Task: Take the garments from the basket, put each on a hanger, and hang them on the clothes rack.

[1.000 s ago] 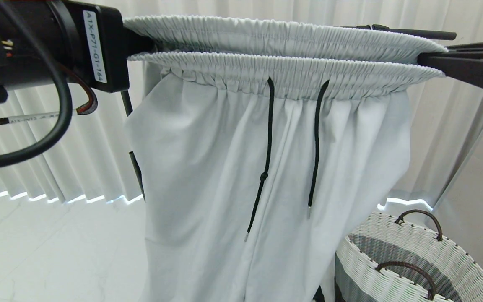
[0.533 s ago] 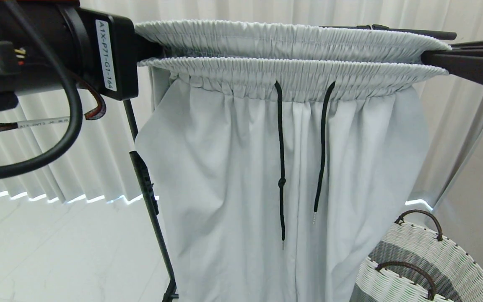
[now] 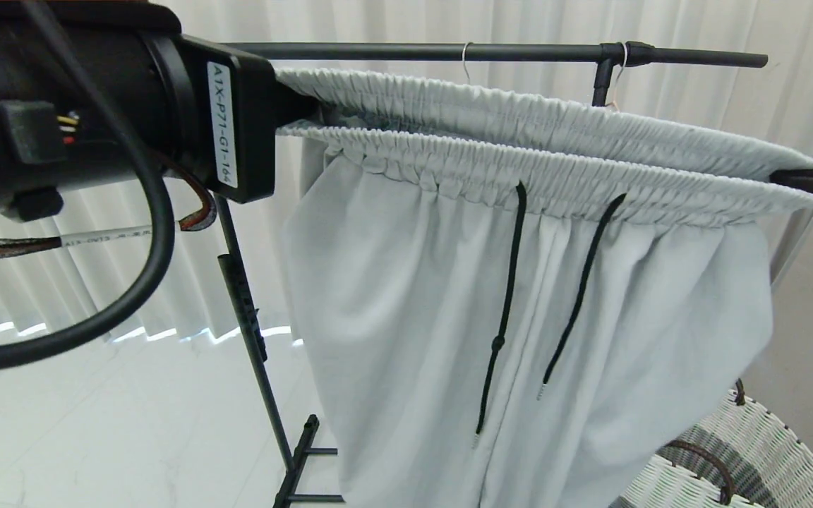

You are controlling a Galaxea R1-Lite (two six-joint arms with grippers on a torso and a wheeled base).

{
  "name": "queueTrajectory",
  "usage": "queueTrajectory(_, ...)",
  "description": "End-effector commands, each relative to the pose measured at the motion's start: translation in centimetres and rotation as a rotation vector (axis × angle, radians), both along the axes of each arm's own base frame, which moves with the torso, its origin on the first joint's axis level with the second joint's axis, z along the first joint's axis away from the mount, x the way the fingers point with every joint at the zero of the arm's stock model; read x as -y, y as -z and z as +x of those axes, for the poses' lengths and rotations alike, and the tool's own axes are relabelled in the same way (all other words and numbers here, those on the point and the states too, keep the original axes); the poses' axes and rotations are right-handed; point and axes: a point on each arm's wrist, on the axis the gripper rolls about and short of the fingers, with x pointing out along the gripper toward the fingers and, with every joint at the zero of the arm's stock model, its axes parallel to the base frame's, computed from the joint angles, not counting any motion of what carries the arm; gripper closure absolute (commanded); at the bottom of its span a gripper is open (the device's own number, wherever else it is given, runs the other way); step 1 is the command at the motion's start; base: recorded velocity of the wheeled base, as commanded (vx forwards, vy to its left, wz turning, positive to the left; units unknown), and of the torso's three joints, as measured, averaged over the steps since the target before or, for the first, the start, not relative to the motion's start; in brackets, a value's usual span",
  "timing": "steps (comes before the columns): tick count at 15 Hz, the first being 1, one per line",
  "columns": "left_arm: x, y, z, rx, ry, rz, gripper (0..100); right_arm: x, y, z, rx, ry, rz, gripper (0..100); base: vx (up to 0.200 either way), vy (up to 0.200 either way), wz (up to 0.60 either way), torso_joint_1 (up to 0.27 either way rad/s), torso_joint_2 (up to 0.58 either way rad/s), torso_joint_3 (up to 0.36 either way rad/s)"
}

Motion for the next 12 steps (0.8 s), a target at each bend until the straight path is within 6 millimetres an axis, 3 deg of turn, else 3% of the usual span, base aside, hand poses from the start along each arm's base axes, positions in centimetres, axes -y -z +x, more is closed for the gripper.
queueTrajectory(1, 0.7, 0.1, 0.4, -0.006, 0.005, 0.002, 100, 2.3, -0.9, -3.0, 0.015, -0.098, 0.033, 100, 0.000, 0.000, 0.00, 0.000, 0.00, 0.000)
queueTrajectory(5, 2.1, -0.6, 1.6, 0.019, 0.004, -0.021, 100, 0.2, -0.2, -4.9, -0.113, -0.336, 0.068, 100, 0.000, 0.000, 0.00, 0.000, 0.00, 0.000)
queueTrajectory(7, 2.4, -0.8, 1.8, 0.025, 0.004, -0.028, 100, -0.7, 0.0, -4.9, -0.126, -0.367, 0.051, 100, 0.000, 0.000, 0.00, 0.000, 0.00, 0.000)
queueTrajectory(12, 2.1, -1.0, 1.5, 0.024, 0.001, -0.026, 100, -0.9, 0.1, -4.8, -0.125, -0.351, 0.042, 100, 0.000, 0.000, 0.00, 0.000, 0.00, 0.000)
